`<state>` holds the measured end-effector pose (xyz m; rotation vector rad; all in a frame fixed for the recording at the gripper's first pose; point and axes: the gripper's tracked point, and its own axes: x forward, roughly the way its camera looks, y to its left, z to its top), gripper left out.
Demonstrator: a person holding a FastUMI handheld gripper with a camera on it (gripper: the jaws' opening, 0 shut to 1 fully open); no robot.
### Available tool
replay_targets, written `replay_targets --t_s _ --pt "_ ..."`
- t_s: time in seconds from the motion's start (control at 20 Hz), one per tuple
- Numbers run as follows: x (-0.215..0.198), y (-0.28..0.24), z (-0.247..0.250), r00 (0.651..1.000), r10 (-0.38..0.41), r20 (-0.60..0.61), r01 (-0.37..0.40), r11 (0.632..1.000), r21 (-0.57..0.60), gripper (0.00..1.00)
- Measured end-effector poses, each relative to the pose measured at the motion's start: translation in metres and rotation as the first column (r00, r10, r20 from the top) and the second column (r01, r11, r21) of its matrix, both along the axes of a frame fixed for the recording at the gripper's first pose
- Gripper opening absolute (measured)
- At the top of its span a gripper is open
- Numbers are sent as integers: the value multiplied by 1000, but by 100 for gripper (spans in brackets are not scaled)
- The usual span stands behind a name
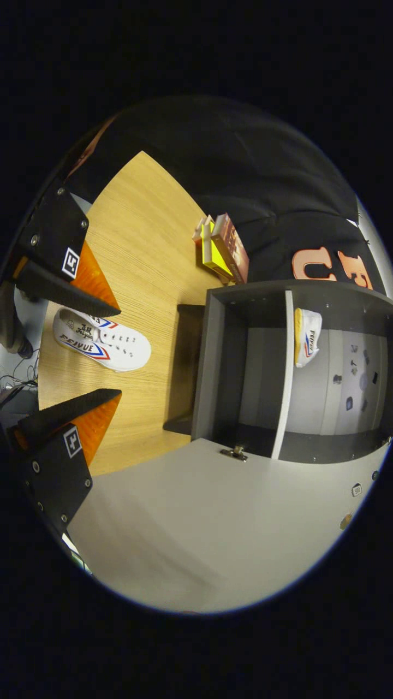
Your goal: Open the shoe cabinet door, grab the shoes and put them into the shoe cabinet, then close the shoe cabinet door.
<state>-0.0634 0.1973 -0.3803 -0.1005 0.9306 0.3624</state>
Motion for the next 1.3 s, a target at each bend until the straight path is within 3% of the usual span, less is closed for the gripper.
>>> replay_targets --t_s 0.35,0.6,0.75,0.85,1.0,1.05,1.3 --pt "-22 36 -68 991 17 -132 -15 1000 11 82" --pt "-35 56 -123 968 -89 -235 95 995 16 64" --pt "-25 59 -142 971 -138 -195 137 990 -23 55" --pt "-16 56 -146 975 -168 -147 160 985 -63 43" --pt "-15 56 -146 963 -191 -188 183 981 -59 10" --pt "-15 55 -143 963 -185 -195 176 982 -64 4" --pt "1 48 -118 960 -203 -192 198 979 -48 0"
